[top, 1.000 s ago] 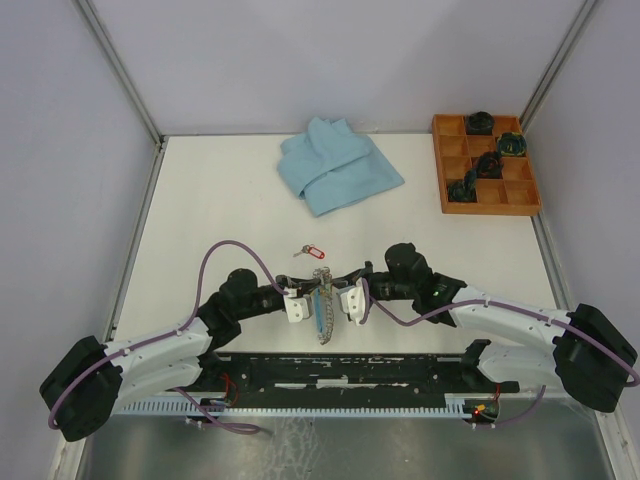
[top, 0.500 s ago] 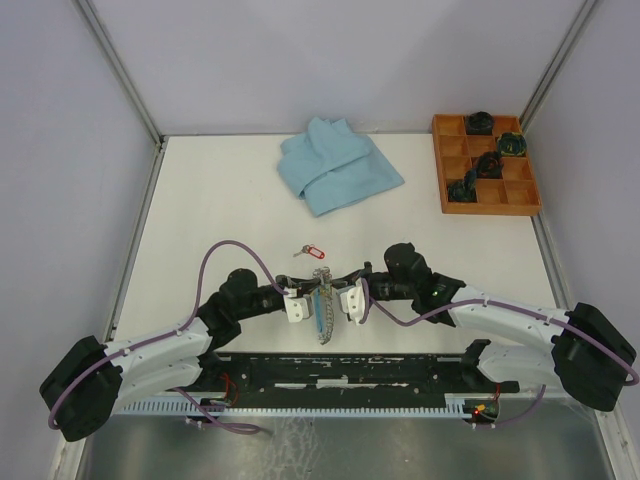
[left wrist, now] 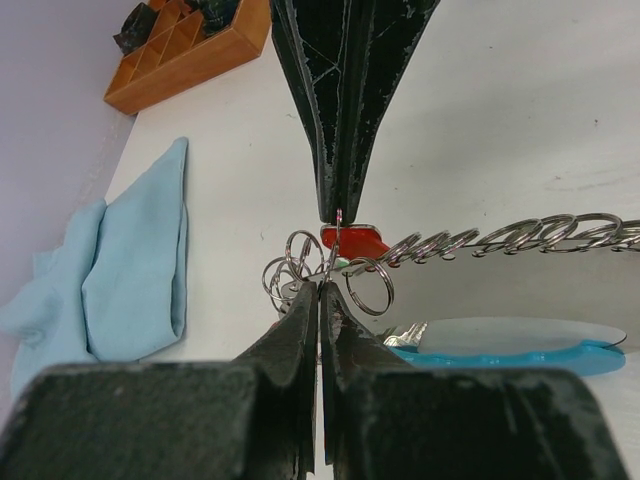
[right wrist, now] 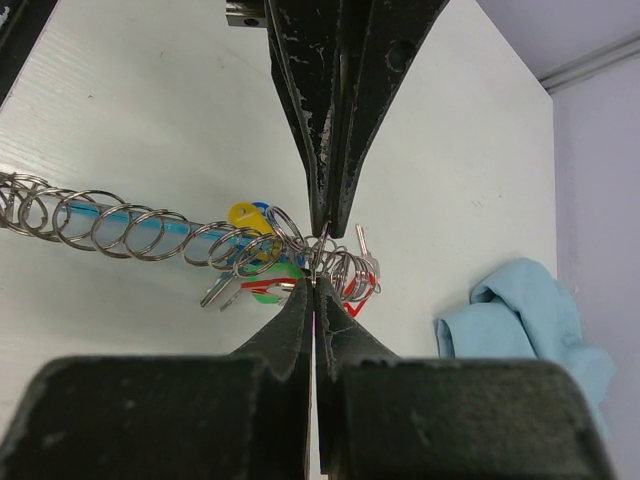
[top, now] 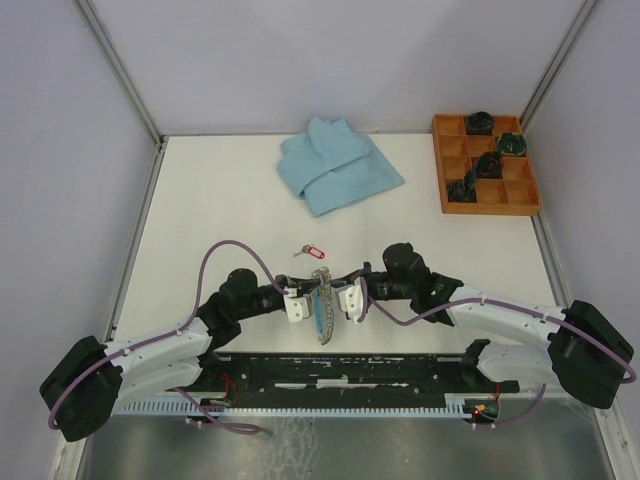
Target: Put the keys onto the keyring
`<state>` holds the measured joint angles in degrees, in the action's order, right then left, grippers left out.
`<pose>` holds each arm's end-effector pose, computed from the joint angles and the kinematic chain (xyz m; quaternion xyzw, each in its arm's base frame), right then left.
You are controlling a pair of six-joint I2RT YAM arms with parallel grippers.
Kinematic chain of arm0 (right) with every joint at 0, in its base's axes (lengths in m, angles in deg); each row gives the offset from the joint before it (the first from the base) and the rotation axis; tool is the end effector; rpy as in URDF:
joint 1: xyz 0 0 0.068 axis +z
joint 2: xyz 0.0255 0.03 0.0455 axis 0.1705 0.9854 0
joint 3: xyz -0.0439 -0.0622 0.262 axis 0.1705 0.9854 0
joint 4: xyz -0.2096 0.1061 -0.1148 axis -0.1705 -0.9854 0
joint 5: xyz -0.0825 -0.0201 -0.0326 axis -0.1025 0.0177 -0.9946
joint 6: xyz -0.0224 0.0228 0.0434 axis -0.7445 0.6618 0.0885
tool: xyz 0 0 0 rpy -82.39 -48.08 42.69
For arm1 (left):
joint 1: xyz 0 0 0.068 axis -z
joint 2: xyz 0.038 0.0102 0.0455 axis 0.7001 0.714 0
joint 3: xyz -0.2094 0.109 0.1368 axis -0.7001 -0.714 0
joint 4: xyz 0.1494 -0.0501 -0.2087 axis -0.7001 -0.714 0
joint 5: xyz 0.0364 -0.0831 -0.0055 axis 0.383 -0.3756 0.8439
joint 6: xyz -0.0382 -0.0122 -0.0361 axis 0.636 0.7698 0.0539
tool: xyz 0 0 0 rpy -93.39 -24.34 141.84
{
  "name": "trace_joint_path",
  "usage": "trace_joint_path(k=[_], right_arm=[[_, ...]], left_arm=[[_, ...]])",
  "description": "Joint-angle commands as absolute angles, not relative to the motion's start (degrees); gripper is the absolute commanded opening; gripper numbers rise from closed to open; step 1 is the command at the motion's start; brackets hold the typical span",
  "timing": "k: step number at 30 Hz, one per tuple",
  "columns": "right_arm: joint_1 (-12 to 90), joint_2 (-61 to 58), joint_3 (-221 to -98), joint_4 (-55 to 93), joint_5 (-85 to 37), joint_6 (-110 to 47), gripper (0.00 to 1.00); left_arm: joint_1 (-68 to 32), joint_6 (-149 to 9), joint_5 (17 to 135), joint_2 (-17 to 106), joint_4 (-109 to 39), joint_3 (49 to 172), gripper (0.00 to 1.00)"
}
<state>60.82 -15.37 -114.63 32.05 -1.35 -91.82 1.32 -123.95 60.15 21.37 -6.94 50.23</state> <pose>0.1416 0.2035 0.2168 -0.7264 0.3838 0.2087 0.5305 0.1216 -0.1456 0.1894 0.6169 0.4502 -0.1815 0.6195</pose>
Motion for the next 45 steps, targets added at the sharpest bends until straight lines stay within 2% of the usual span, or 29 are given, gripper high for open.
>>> trace_joint_path(k=[1,23,45], right_arm=[[61.3,-15.0,-115.1,36.0,-1.6,-90.3,0.01],[62.1,-14.2,-114.7,40.8,-1.6,-88.4,0.01],[62.9,-16.5,-113.6,38.7,-5.9,-93.0,0.01]], left_arm=[[1.5,-124.7,58.4,20.7,-1.8,51.0,0.03],[1.7,-122.0,58.9,21.6,-5.4,53.7,0.03],[1.8,-109.9,62.7,25.0,-24.1,66.8,0.03]])
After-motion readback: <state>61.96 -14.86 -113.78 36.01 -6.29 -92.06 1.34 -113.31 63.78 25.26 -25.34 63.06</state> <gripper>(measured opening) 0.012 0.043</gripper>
